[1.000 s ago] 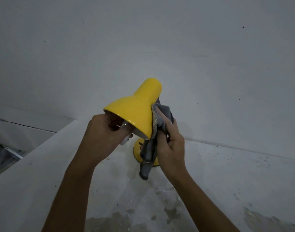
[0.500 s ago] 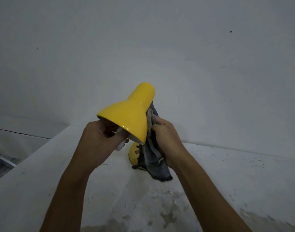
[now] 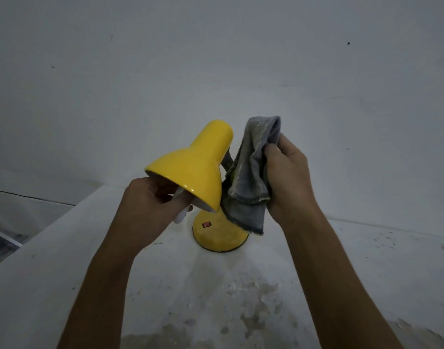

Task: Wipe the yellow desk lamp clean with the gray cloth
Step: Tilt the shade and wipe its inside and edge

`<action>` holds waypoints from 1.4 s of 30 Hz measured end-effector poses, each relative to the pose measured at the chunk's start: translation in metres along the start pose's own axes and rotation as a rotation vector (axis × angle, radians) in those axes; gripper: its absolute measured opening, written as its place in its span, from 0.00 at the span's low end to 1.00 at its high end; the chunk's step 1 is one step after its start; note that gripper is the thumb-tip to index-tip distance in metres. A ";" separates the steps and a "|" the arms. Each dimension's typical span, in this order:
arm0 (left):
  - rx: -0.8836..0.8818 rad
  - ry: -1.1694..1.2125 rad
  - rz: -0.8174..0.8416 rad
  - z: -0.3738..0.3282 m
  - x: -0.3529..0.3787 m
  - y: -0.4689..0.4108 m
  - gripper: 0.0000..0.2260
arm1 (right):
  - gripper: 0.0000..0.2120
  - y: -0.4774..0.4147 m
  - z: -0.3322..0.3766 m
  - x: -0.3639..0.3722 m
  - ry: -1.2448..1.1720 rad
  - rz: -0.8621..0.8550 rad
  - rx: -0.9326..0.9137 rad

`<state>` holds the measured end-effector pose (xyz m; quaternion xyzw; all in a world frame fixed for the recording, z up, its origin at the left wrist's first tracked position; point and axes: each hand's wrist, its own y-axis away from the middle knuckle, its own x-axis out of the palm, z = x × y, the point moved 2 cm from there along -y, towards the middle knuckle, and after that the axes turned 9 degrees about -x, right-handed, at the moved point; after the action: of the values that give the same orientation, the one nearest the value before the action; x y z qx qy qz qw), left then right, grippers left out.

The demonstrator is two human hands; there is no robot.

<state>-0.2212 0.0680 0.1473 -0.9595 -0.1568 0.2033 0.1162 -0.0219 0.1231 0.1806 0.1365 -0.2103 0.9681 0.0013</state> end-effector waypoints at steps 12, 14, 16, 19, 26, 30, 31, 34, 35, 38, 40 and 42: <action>0.017 0.003 0.001 0.001 -0.006 0.000 0.11 | 0.11 0.036 -0.086 0.020 0.344 0.270 -0.210; 0.038 0.005 0.009 -0.001 -0.003 0.001 0.10 | 0.12 0.033 -0.082 0.018 0.246 0.262 -0.098; 0.058 -0.015 -0.002 -0.004 0.002 0.000 0.12 | 0.11 0.031 -0.077 0.022 0.127 0.283 0.029; 0.075 -0.025 -0.026 -0.005 0.000 0.000 0.14 | 0.11 0.030 -0.070 0.030 0.004 0.374 0.174; 0.109 -0.028 -0.016 -0.006 0.008 0.000 0.13 | 0.13 0.038 -0.050 0.014 0.196 0.286 0.166; 0.092 -0.065 -0.017 -0.006 0.005 0.001 0.13 | 0.12 0.051 -0.026 0.006 0.358 0.302 0.037; 0.086 -0.070 -0.018 -0.006 0.003 0.001 0.12 | 0.11 0.054 -0.020 0.005 0.392 0.310 -0.006; 0.080 -0.059 -0.024 -0.003 0.000 0.000 0.09 | 0.11 0.067 -0.003 0.012 0.536 0.329 -0.228; 0.084 -0.045 -0.025 -0.003 0.000 0.001 0.10 | 0.13 0.072 0.000 0.015 0.606 0.322 -0.300; 0.109 -0.097 -0.020 -0.007 0.001 0.004 0.15 | 0.22 0.087 0.008 0.026 0.828 0.310 -0.406; 0.086 -0.153 -0.010 -0.008 0.000 0.004 0.11 | 0.28 0.096 0.008 0.036 0.937 0.306 -0.469; 0.063 -0.186 -0.010 -0.008 -0.001 0.003 0.07 | 0.34 0.099 0.000 0.042 1.013 0.246 -0.581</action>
<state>-0.2185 0.0639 0.1538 -0.9315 -0.1653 0.2956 0.1325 -0.0680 0.0304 0.1513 -0.3734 -0.4539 0.8086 0.0263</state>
